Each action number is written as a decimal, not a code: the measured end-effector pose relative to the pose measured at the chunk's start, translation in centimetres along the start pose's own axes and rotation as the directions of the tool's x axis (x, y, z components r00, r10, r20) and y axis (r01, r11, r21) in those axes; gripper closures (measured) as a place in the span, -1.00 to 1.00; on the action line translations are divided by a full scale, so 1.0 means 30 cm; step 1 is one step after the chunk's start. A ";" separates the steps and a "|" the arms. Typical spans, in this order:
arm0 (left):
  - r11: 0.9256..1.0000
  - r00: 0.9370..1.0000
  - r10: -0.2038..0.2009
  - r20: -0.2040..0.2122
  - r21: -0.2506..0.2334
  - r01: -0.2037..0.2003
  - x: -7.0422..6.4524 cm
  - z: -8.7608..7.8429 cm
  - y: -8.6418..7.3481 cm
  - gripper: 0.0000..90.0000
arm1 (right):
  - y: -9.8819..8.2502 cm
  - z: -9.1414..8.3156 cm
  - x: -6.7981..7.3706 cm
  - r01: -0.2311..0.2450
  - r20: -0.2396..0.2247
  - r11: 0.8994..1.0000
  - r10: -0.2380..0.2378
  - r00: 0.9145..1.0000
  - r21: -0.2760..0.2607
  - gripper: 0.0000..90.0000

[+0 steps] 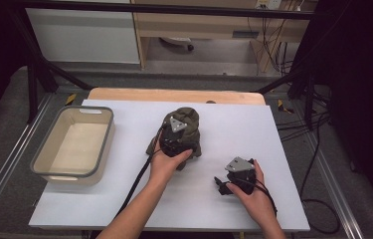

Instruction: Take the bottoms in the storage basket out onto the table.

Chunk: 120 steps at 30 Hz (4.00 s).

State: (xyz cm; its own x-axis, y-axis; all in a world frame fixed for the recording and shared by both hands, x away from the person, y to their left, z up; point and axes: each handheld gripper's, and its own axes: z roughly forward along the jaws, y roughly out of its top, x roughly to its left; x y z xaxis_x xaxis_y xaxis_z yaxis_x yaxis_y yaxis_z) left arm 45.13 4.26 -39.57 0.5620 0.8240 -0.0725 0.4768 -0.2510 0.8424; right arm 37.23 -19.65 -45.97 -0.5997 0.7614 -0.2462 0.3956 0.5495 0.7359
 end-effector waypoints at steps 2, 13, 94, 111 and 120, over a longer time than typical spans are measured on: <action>1.000 1.000 0.004 0.006 -0.001 -0.004 -0.001 -0.009 0.000 -0.54 | 0.000 0.000 0.000 -0.002 0.000 1.000 0.002 1.000 0.000 -0.95; 1.000 1.000 -0.011 0.020 -0.026 0.011 -0.009 -0.062 0.008 -0.54 | -0.001 -0.001 0.001 -0.002 -0.003 1.000 0.002 1.000 0.002 -0.95; 0.995 0.997 -0.017 -0.076 -0.095 0.009 0.113 -0.285 0.022 -0.76 | 0.018 -0.047 -0.025 -0.089 0.001 0.990 0.090 0.996 -0.113 -0.95; 0.997 0.999 -0.045 -0.008 -0.056 0.045 0.194 -0.360 0.013 -0.82 | 0.022 -0.036 -0.006 -0.063 0.009 0.994 0.064 0.998 -0.086 -0.95; 0.999 0.999 -0.016 -0.044 -0.032 0.015 0.222 -0.456 -0.035 -0.83 | 0.027 -0.049 0.010 -0.049 0.016 0.993 0.051 0.999 -0.106 -0.95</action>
State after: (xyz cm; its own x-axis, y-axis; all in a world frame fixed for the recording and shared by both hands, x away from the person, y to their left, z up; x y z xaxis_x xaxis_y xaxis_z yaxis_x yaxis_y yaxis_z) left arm 39.12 16.96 -33.63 0.5241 0.8493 -0.0631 0.4633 -0.2222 0.8579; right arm 36.35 -19.46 -44.51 -0.5673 0.7940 -0.2185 0.3490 0.4721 0.8095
